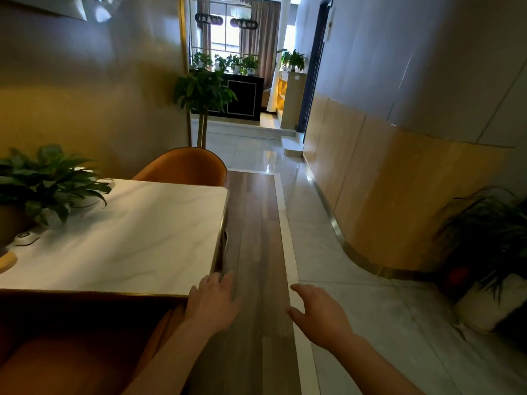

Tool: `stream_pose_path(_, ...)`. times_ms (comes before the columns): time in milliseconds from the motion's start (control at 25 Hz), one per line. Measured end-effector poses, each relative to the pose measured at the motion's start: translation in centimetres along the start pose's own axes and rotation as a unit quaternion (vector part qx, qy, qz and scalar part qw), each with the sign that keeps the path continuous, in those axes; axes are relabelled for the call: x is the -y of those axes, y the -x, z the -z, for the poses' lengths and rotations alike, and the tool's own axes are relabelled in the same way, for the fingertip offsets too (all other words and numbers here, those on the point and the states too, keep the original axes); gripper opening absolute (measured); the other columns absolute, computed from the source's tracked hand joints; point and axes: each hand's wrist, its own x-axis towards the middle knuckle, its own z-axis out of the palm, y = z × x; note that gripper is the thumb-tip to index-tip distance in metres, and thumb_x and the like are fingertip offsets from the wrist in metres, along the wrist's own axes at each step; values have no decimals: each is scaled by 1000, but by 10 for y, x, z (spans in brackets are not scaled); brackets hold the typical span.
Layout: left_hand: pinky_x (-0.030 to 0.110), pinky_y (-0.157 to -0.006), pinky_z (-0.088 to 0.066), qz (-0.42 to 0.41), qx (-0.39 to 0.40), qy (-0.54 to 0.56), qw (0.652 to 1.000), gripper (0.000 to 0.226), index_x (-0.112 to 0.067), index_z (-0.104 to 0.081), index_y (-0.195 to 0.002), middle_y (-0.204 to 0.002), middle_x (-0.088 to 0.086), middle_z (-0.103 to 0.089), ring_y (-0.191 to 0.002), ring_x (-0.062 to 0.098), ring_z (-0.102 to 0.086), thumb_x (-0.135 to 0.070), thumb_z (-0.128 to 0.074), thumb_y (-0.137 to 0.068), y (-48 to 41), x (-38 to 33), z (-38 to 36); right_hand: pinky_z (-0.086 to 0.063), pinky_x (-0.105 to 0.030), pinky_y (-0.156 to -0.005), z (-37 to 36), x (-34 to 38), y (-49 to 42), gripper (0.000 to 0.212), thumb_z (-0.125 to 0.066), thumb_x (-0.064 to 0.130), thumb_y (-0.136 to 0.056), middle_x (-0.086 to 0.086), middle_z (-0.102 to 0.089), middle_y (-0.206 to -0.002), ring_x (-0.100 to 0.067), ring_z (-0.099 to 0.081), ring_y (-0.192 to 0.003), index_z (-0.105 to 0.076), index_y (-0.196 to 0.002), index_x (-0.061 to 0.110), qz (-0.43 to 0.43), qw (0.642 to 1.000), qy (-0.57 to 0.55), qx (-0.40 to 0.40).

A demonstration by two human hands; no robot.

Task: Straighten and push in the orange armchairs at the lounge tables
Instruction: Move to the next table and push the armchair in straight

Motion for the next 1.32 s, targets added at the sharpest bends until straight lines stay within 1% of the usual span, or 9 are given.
stream_pose_path(200, 46, -111, -37, 24, -7, 15, 1000, 59, -27, -30, -149, -151, 7, -40, -136, 26, -39, -52, -42, -97, -104, -14, 22, -40, -30, -103, 19, -28, -102, 56, -52, 50, -96, 8, -51, -142, -12, -46, -128, -38, -147, 32, 20, 999, 23, 19)
stream_pose_path(320, 48, -112, -37, 46, -6, 27, 999, 60, -30, -28, -150, -151, 6, -40, -136, 26, -40, -53, -44, -96, -150, -17, 22, -42, -29, -101, 19, -37, -155, 56, -52, 48, -96, 6, -51, -142, -12, -48, -126, -36, -148, 32, 28, 999, 5, 20)
stream_pose_path(560, 48, -113, -36, 89, 4, 44, 995, 65, -30, -23, -153, -153, 4, -37, -137, 25, -38, -53, -44, -96, -241, -24, 8, -40, -29, -103, 13, -62, -275, 56, -52, 42, -97, 5, -41, -151, -14, -42, -132, -36, -148, 26, 86, 996, -3, 38)
stream_pose_path(720, 48, -112, -35, 120, -10, 18, 993, 66, -29, -21, -154, -152, 5, -37, -137, 25, -37, -53, -42, -96, -330, -38, -1, -40, -30, -104, 8, -91, -383, 58, -53, 42, -97, 5, -41, -150, -15, -41, -133, -35, -149, 27, 129, 990, -16, 54)
stream_pose_path(880, 47, -112, -34, 156, -39, -12, 987, 64, -29, -22, -153, -150, 5, -39, -137, 25, -35, -52, -41, -96, -429, -55, 8, -44, -30, -100, 22, -110, -505, 55, -54, 43, -96, 3, -47, -143, -15, -47, -126, -37, -146, 27, 173, 982, -28, 63)
stream_pose_path(960, 48, -115, -30, 182, -46, -15, 982, 63, -30, -22, -153, -154, 5, -35, -142, 26, -31, -52, -42, -97, -473, -61, 15, -42, -30, -102, 31, -111, -558, 53, -53, 43, -97, 2, -49, -142, -15, -47, -127, -38, -146, 27, 201, 977, -30, 71)
stream_pose_path(1040, 50, -118, -26, 203, -53, -13, 978, 64, -30, -21, -153, -158, 5, -29, -146, 27, -26, -53, -42, -97, -519, -63, 22, -37, -31, -106, 38, -111, -610, 54, -53, 42, -98, 2, -47, -145, -16, -43, -132, -37, -148, 27, 225, 971, -39, 73)
stream_pose_path(1160, 51, -119, -23, 221, -58, -17, 973, 64, -30, -21, -153, -160, 5, -26, -147, 28, -23, -54, -41, -98, -583, -57, 27, -34, -33, -110, 35, -108, -683, 57, -53, 43, -98, 2, -43, -150, -17, -39, -137, -34, -150, 26, 249, 964, -42, 79)
stream_pose_path(1320, 52, -119, -22, 229, -49, -15, 972, 63, -30, -20, -153, -161, 6, -25, -148, 28, -21, -52, -41, -98, -673, -33, 23, -38, -32, -107, 14, -102, -780, 58, -52, 45, -98, 3, -44, -149, -17, -42, -134, -34, -149, 26, 269, 958, -37, 93)
